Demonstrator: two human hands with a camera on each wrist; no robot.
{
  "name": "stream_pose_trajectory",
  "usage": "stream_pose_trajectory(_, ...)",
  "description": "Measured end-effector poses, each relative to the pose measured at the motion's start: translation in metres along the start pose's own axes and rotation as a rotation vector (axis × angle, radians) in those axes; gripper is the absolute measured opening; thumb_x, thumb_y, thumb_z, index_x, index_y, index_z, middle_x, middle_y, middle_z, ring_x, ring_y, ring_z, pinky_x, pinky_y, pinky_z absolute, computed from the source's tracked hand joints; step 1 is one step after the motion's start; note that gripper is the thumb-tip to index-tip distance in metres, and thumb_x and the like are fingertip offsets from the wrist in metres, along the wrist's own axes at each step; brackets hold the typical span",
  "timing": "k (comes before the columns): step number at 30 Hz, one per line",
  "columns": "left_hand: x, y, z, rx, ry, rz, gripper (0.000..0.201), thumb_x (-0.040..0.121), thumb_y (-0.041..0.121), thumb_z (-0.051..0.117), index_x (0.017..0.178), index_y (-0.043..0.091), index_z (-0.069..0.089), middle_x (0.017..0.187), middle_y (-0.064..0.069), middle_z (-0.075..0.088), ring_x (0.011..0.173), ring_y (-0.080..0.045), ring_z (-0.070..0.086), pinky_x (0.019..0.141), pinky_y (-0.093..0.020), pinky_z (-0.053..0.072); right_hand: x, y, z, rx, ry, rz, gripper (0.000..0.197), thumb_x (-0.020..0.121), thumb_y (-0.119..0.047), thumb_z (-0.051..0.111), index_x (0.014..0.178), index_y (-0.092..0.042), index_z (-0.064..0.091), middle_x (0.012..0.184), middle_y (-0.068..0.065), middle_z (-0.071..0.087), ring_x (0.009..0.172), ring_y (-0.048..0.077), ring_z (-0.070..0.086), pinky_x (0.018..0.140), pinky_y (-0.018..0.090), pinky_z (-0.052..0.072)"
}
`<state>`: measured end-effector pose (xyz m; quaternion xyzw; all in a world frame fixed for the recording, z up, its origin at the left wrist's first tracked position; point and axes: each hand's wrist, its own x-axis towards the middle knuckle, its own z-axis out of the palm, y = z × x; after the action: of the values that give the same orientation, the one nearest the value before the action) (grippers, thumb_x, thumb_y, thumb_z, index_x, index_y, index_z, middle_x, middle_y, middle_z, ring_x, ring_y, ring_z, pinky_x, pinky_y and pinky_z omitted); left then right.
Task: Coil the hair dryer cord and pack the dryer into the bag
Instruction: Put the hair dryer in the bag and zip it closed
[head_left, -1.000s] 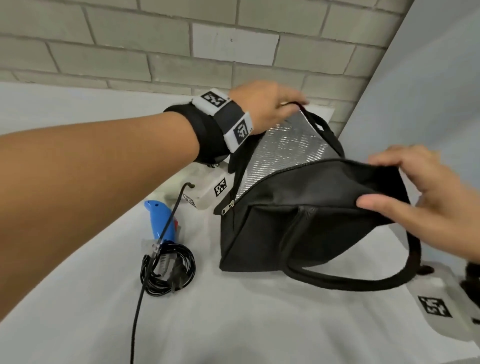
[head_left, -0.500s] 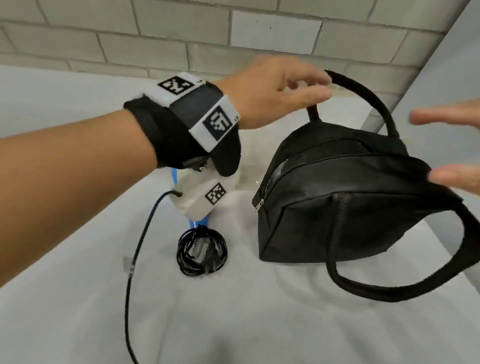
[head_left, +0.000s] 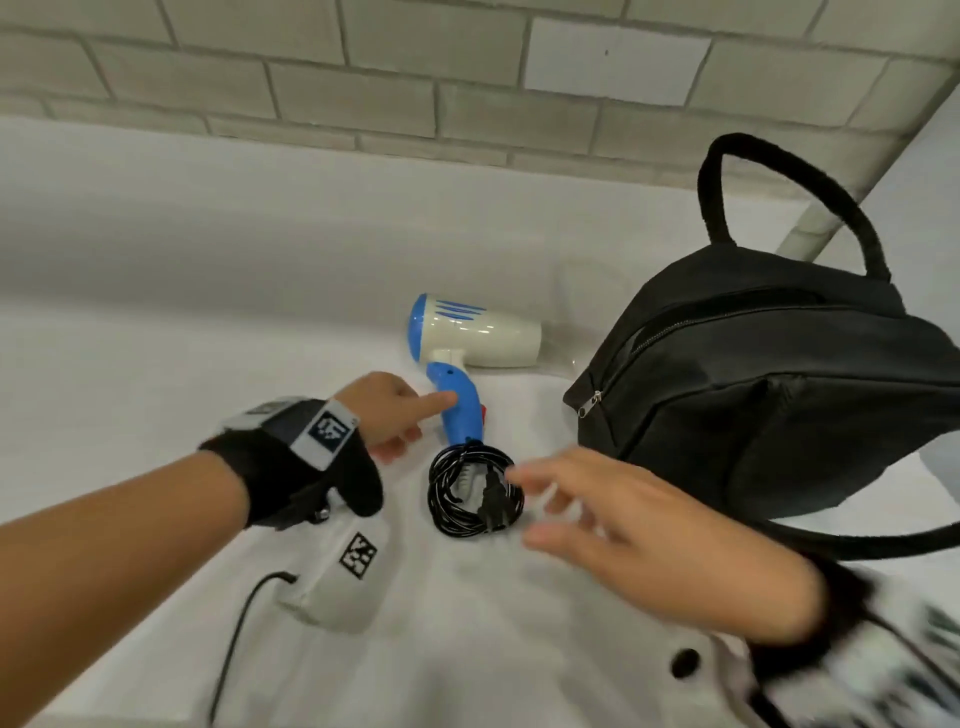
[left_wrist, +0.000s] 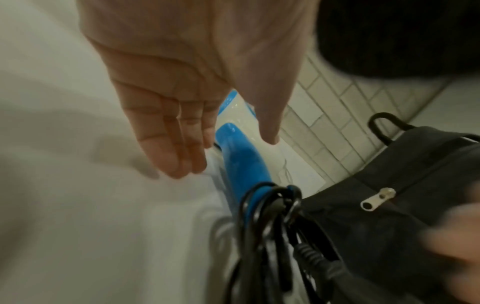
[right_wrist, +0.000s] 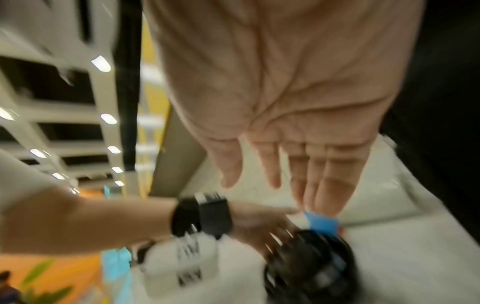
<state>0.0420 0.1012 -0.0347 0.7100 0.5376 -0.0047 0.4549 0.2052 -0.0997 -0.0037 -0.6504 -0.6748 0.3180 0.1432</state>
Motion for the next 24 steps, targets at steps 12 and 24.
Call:
stream_pose_trajectory(12,0.04,0.017,0.021,-0.401,0.057,0.001,0.054,0.057,0.048,0.077,0.082,0.005,0.055,0.088,-0.014,0.065,0.083,-0.027,0.061,0.076,-0.035,0.052,0.097,-0.009,0.042,0.205,0.152,0.368,0.021,0.081,-0.034,0.061,0.069,-0.021,0.049,0.067,-0.006,0.052,0.06,0.005,0.048,0.047,0.011,0.035)
stream_pose_trajectory(24,0.011,0.004,0.015,-0.902,-0.208,0.155,0.021,0.085,0.014,0.058,0.102,0.003,0.052,0.078,-0.011,0.059,0.054,-0.012,0.065,0.045,-0.023,0.053,0.089,-0.035,0.022,-0.182,0.272,-0.145,0.053,0.068,-0.064,0.039,0.087,-0.022,0.066,0.082,-0.004,0.062,0.077,0.013,0.049,0.067,0.02,0.033)
